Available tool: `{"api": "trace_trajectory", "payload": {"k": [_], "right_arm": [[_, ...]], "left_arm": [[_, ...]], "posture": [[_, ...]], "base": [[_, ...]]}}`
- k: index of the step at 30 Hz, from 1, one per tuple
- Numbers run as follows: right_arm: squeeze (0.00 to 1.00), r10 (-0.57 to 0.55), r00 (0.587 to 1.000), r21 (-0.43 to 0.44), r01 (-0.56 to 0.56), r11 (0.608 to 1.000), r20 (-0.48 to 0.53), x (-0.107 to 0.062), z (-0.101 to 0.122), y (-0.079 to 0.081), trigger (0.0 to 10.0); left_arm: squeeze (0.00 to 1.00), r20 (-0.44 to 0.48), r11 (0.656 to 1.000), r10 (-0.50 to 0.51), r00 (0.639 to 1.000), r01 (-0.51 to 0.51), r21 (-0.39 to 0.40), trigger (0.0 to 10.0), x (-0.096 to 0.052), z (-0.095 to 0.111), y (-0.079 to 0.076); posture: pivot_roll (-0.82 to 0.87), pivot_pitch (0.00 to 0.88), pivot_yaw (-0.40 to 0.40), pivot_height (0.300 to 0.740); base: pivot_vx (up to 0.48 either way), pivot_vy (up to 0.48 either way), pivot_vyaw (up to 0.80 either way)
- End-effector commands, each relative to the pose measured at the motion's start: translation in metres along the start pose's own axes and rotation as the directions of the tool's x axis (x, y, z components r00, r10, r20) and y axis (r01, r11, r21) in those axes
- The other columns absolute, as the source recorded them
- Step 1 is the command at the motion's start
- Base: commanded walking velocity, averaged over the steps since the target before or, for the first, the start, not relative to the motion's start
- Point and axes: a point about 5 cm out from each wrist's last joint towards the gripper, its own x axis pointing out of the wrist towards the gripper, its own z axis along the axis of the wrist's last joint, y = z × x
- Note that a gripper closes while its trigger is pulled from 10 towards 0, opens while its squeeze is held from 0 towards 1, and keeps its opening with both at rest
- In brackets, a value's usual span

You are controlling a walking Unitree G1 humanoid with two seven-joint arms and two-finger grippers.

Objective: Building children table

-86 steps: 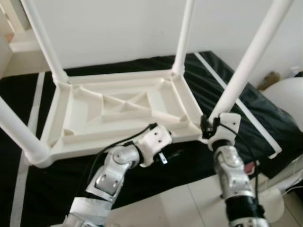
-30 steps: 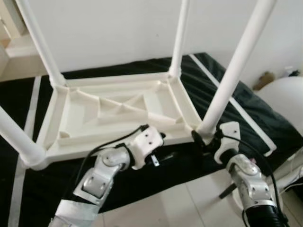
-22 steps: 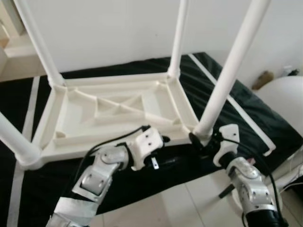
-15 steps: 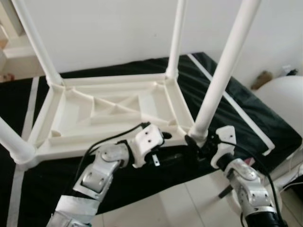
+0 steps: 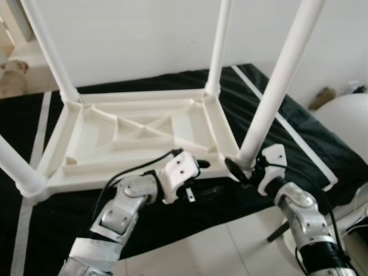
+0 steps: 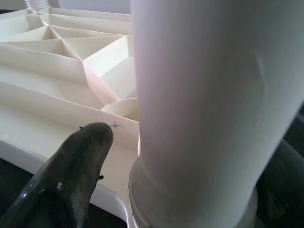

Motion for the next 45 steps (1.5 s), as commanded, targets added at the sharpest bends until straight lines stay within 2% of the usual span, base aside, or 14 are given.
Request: {"api": "trace_trajectory", "payload": {"k": [1, 10, 17, 20, 25, 30, 36, 37, 39, 40, 41, 42, 43, 45], "right_arm": [[0.0, 0.069, 0.997, 0.004, -0.069, 0.998, -0.034, 0.001, -0.006, 0.006, 10.0], [0.0, 0.11, 0.994, 0.03, -0.11, 0.994, -0.022, -0.004, -0.008, 0.019, 10.0], [0.0, 0.076, 0.996, 0.031, -0.077, 0.997, 0.035, -0.008, 0.001, 0.008, 10.0], [0.0, 0.089, 0.995, 0.005, -0.089, 0.996, 0.051, -0.007, 0.008, 0.001, 10.0], [0.0, 0.11, 0.993, -0.038, -0.108, 0.993, 0.047, -0.002, 0.014, -0.004, 10.0], [0.0, 0.135, 0.99, -0.052, -0.132, 0.99, 0.047, 0.001, 0.017, -0.004, 10.0], [0.0, 0.176, 0.984, -0.083, -0.173, 0.981, 0.02, 0.004, 0.016, -0.004, 9.8], [0.0, 0.18, 0.984, -0.09, -0.179, 0.98, 0.012, 0.003, 0.016, -0.005, 9.3], [0.0, 0.183, 0.983, -0.096, -0.182, 0.979, 0.008, 0.003, 0.016, -0.005, 9.7], [0.0, 0.187, 0.982, -0.1, -0.186, 0.977, 0.003, 0.003, 0.015, -0.006, 9.3], [0.0, 0.189, 0.982, -0.101, -0.188, 0.977, 0.001, 0.002, 0.015, -0.007, 7.4], [0.0, 0.191, 0.982, -0.102, -0.19, 0.977, 0.0, 0.002, 0.015, -0.007, 7.4], [0.0, 0.194, 0.981, -0.102, -0.194, 0.976, -0.004, 0.001, 0.015, -0.008, 0.0], [0.0, 0.199, 0.98, -0.101, -0.199, 0.975, -0.007, 0.0, 0.014, -0.008, 0.0]], "left_arm": [[0.0, -0.009, 0.998, 0.069, 0.998, -0.069, -0.009, 10.0, -0.002, -0.002, 0.002], [0.0, -0.014, 0.996, 0.089, 0.996, -0.089, 0.0, 10.0, -0.006, -0.004, 0.005], [0.0, -0.02, 0.995, 0.089, 0.996, -0.087, 0.049, 10.0, -0.008, -0.005, 0.008], [0.0, -0.018, 0.999, -0.009, 1.0, 0.008, -0.041, 10.0, -0.008, -0.007, 0.001], [0.0, -0.049, 0.999, -0.042, 0.998, 0.041, -0.026, 10.0, -0.007, -0.011, -0.003], [0.0, -0.076, 0.999, -0.032, 0.997, 0.033, 0.01, 10.0, -0.004, -0.017, -0.005], [0.0, -0.07, 0.999, 0.015, 0.997, -0.017, -0.028, 10.0, -0.003, -0.017, -0.005], [0.0, -0.067, 0.998, 0.044, 0.997, -0.046, -0.039, 10.0, -0.003, -0.017, -0.003], [0.0, -0.063, 0.997, 0.061, 0.996, -0.064, -0.045, 10.0, -0.002, -0.016, -0.001], [0.0, -0.067, 0.996, 0.073, 0.995, -0.077, -0.055, 10.0, -0.002, -0.017, -0.001], [0.0, -0.07, 0.996, 0.077, 0.995, -0.081, -0.048, 10.0, -0.002, -0.018, -0.001], [0.0, -0.072, 0.996, 0.079, 0.994, -0.082, -0.041, 10.0, -0.001, -0.019, -0.001], [0.0, -0.076, 0.996, 0.084, 0.994, -0.087, -0.037, 10.0, -0.001, -0.02, -0.003], [0.0, -0.076, 0.994, 0.096, 0.992, -0.099, -0.035, 10.0, -0.001, -0.02, -0.003]], "posture": [[-0.04, 0.03, -0.019, 0.74], [-0.04, 0.03, -0.019, 0.74], [-0.06, 0.033, -0.013, 0.74], [-0.07, 0.031, -0.01, 0.74], [-0.07, 0.029, -0.012, 0.74], [-0.06, 0.025, -0.016, 0.74], [-0.06, 0.023, -0.018, 0.74], [-0.06, 0.023, -0.018, 0.74], [-0.06, 0.023, -0.018, 0.74], [-0.07, 0.023, -0.019, 0.74], [-0.07, 0.024, -0.019, 0.74], [-0.07, 0.024, -0.019, 0.74], [-0.08, 0.025, -0.014, 0.74], [-0.08, 0.025, -0.014, 0.74]], "base": [[0.0, 0.0, 0.0], [0.0, 0.0, 0.0], [0.0, 0.0, 0.0], [0.0, 0.0, 0.0], [0.0, 0.0, 0.0], [0.0, 0.0, 0.0], [0.0, 0.0, 0.0], [0.0, 0.0, 0.0], [0.0, 0.0, 0.0], [0.0, 0.0, 0.0], [0.0, 0.0, 0.0], [0.0, 0.0, 0.0], [0.0, 0.0, 0.0], [0.0, 0.0, 0.0]]}}
